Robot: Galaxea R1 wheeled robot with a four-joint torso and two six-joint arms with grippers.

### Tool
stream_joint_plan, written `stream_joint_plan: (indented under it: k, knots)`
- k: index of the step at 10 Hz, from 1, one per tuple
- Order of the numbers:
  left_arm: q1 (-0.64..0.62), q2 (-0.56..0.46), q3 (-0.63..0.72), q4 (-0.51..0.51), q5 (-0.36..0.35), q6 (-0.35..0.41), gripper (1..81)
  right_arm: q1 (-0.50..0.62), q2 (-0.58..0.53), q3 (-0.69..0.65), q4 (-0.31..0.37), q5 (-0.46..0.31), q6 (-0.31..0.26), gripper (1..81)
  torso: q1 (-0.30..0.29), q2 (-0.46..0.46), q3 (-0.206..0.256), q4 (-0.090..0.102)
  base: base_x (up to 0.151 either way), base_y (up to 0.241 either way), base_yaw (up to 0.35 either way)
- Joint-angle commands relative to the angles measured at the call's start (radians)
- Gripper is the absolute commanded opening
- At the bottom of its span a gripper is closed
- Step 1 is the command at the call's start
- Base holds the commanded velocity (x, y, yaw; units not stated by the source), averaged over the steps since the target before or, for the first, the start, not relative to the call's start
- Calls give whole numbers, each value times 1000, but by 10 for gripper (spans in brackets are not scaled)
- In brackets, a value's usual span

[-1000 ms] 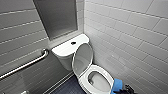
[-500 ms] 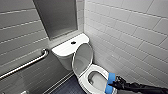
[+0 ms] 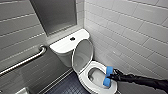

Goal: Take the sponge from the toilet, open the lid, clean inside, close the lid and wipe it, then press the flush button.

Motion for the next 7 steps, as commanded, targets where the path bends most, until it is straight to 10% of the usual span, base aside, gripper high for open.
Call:
stream_joint_plan:
  k: [1,7]
  knots:
    - [-1,-5,3,-16,86,-2,811,195,111,-166,13,-109,20,10,0,0,0,0,0,0,0]
    - [-1,-5,5,-15,86,-6,811,283,241,-305,18,-154,20,10,0,0,0,0,0,0,0]
